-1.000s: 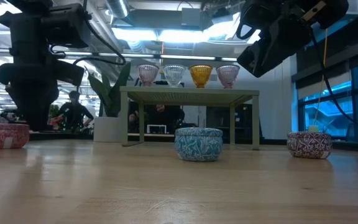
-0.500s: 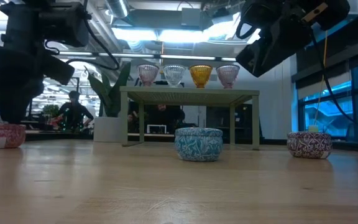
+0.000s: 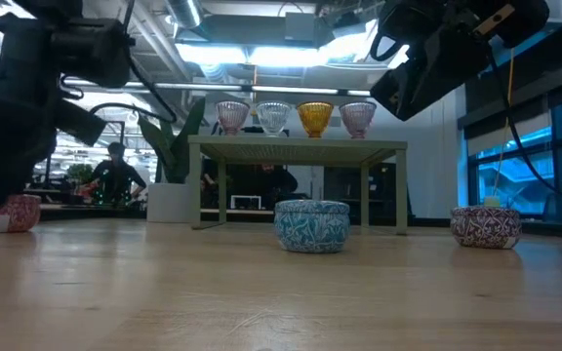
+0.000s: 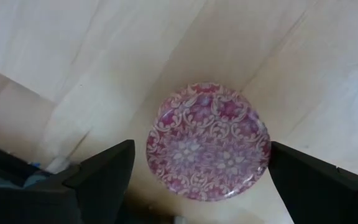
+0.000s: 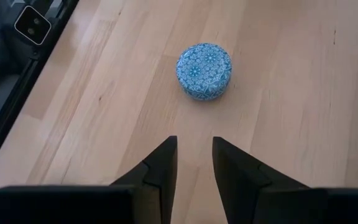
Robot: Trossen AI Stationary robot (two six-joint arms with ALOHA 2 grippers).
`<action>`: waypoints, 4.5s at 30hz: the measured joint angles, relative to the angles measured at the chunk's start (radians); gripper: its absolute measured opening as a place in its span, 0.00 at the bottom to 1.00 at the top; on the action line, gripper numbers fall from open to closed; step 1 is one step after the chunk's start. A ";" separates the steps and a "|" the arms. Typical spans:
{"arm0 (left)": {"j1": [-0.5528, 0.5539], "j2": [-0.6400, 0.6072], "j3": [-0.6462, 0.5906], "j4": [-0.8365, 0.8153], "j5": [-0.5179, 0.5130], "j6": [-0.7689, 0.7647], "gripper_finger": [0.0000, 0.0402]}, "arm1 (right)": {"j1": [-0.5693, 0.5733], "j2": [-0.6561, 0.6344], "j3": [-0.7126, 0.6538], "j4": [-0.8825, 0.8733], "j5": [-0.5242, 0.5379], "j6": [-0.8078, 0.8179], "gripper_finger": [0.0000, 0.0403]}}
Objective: Pick & Place candle stick holders
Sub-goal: Put the pink scented candle on the shelf, then put the light blue scented candle on the shelf
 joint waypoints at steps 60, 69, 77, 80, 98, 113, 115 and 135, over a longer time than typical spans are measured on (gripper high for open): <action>0.202 0.307 0.791 -0.025 -0.131 0.495 0.73 | 0.000 0.000 0.000 -0.146 0.000 0.049 0.26; 0.318 0.510 0.986 -0.107 -0.131 0.676 0.73 | 0.002 0.000 0.000 -0.171 0.000 0.086 0.26; 0.384 0.567 1.005 -0.135 -0.130 0.729 0.73 | 0.002 0.000 0.000 -0.168 0.000 0.080 0.26; 0.389 0.570 1.005 -0.132 -0.130 0.748 0.73 | 0.003 0.000 0.000 -0.167 0.000 0.080 0.26; 0.377 0.571 1.005 -0.101 -0.186 0.831 0.84 | 0.003 0.000 0.000 -0.164 0.000 0.078 0.26; 0.276 0.571 1.005 -0.110 -0.365 0.888 0.84 | 0.003 0.000 0.000 -0.165 0.000 0.026 0.26; 0.272 0.571 1.005 -0.117 -0.360 0.885 0.84 | 0.002 0.000 0.000 -0.164 0.001 0.026 0.26; 0.101 0.569 1.005 -0.121 -0.631 0.926 0.84 | 0.003 0.000 -0.001 -0.155 0.001 0.024 0.26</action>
